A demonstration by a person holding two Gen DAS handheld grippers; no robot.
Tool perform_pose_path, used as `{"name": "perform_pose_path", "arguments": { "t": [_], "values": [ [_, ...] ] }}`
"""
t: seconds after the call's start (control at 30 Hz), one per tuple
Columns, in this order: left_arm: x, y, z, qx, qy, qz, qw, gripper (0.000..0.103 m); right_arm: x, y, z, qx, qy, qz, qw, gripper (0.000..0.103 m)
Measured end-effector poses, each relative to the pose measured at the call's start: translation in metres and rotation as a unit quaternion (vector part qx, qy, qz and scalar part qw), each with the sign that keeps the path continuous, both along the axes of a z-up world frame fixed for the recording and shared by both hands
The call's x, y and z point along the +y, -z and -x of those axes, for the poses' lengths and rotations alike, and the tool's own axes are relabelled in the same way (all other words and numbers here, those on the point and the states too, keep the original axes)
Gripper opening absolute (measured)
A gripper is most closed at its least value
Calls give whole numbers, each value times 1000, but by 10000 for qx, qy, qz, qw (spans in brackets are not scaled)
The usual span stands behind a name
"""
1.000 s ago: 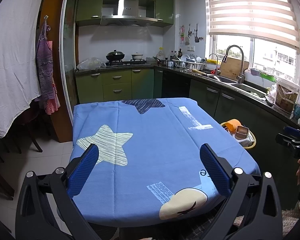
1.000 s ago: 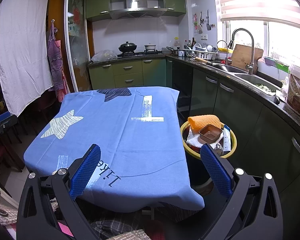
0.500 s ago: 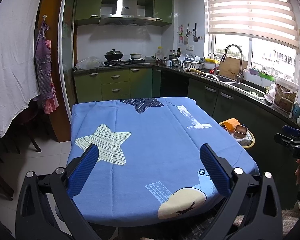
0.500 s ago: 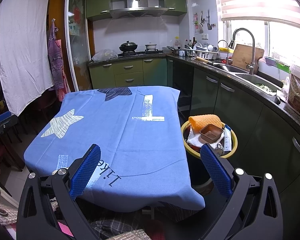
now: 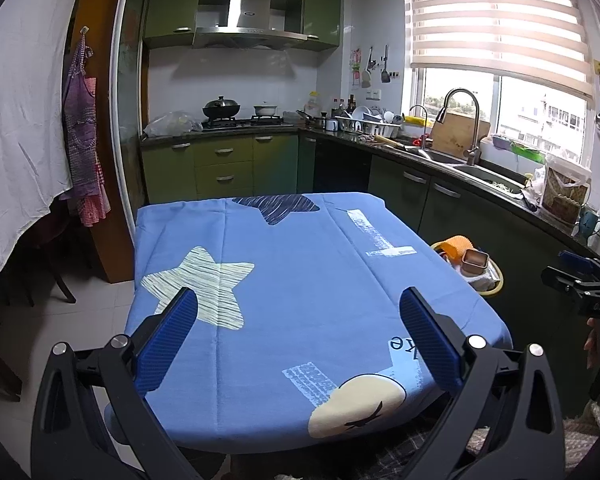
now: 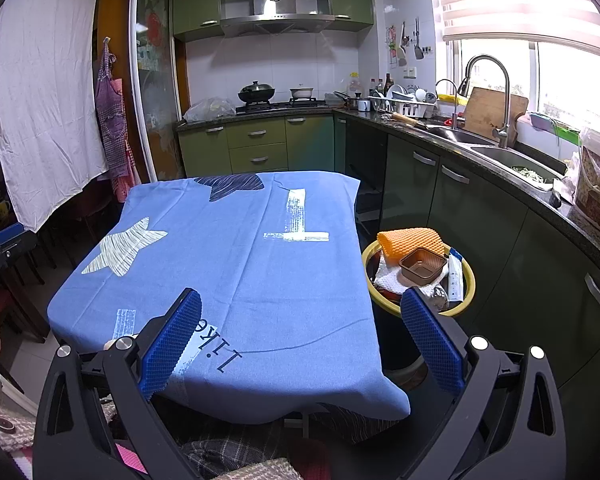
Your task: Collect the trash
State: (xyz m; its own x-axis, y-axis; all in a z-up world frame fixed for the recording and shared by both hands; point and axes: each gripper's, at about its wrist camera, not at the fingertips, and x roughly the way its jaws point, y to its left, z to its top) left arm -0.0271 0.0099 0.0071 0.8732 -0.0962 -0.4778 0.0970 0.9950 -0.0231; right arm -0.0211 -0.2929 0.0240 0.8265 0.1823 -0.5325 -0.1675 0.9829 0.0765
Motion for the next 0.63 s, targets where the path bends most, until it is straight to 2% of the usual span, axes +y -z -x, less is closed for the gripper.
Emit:
{"name": "perform_pose_path", "arguments": {
  "t": [0.37, 0.63],
  "values": [
    [0, 1, -1, -30, 54, -9, 10000, 96, -1, 0, 0, 3, 6, -3, 10000, 98],
    [0, 9, -17, 247, 101, 15, 9996, 96, 0, 5, -3, 89, -26, 1, 10000, 98]
  ]
}}
